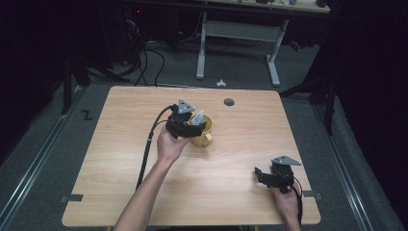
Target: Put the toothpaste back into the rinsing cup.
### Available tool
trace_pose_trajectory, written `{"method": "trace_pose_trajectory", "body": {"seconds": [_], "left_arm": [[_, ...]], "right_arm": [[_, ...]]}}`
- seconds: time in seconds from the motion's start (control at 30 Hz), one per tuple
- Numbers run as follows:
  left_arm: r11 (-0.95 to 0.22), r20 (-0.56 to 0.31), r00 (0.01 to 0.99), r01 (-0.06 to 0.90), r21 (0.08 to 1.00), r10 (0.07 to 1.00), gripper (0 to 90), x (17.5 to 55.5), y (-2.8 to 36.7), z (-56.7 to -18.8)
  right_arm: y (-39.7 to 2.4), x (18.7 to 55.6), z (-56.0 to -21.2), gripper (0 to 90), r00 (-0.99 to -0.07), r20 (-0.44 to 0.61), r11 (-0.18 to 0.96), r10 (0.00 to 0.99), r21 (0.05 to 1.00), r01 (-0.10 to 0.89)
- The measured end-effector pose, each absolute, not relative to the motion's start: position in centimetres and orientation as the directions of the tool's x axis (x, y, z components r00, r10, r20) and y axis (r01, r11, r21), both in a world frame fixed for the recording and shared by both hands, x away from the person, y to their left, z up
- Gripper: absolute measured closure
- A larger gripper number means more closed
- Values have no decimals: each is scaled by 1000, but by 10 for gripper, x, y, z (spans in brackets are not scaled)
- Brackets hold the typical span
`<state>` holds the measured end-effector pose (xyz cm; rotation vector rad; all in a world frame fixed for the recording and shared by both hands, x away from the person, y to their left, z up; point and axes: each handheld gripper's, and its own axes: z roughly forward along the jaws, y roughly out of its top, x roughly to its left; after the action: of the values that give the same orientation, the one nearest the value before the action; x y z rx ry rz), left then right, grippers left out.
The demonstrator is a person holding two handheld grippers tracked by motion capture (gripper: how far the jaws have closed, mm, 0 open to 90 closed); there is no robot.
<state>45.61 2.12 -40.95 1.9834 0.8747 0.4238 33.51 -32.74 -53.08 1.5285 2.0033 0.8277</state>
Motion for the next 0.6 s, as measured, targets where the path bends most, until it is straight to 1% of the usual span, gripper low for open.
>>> {"method": "trace_pose_trajectory", "body": {"seconds": [0.6], "left_arm": [[-340, -40, 701, 394, 854, 712, 332, 443, 29, -401]], "right_arm": [[-327, 335, -531, 219, -259, -18, 193, 966, 715, 672]]}}
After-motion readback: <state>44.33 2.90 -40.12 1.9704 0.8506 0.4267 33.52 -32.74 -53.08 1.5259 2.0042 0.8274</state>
